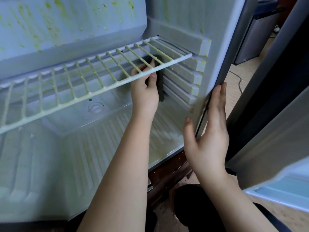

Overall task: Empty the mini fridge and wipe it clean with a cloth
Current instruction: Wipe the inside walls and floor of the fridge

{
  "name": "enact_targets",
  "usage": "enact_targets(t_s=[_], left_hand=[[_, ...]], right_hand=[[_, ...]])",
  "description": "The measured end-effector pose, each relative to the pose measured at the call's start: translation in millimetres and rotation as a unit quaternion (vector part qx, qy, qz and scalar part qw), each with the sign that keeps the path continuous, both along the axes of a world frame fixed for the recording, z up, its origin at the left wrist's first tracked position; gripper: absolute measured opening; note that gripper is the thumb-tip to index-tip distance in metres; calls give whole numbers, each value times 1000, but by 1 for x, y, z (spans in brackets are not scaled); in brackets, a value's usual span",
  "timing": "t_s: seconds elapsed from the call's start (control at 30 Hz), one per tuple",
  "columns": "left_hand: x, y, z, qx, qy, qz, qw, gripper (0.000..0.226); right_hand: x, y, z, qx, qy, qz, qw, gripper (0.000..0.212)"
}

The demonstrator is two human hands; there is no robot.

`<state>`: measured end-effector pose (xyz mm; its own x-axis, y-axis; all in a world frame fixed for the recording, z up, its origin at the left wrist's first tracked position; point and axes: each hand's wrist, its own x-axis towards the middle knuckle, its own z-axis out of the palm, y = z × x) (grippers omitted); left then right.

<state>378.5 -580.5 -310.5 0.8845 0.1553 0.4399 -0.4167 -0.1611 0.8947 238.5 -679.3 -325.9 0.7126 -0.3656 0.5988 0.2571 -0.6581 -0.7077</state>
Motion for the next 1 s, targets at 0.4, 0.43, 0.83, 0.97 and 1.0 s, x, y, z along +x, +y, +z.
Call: enact_targets(t_s=[0.4,0.43,0.83,0.97,1.0], left_hand=[[-48,-9,3,122,-141,40,982,28],[-45,-7,7,120,-139,48,982,27],[-29,-9,8,85,-82,103,988,21],[-53,-16,13,120,-127,70,982,14],[-60,-18,14,130,-136,55,981,14]], right_hand=[[0,7,4,17,3,-12,1000,76],[0,6,3,17,1,-11,1000,76],[1,3,2,15,-14,-14,1000,72],[1,5,3,29,-14,-14,999,73],[1,6,4,34,-12,-15,999,74]])
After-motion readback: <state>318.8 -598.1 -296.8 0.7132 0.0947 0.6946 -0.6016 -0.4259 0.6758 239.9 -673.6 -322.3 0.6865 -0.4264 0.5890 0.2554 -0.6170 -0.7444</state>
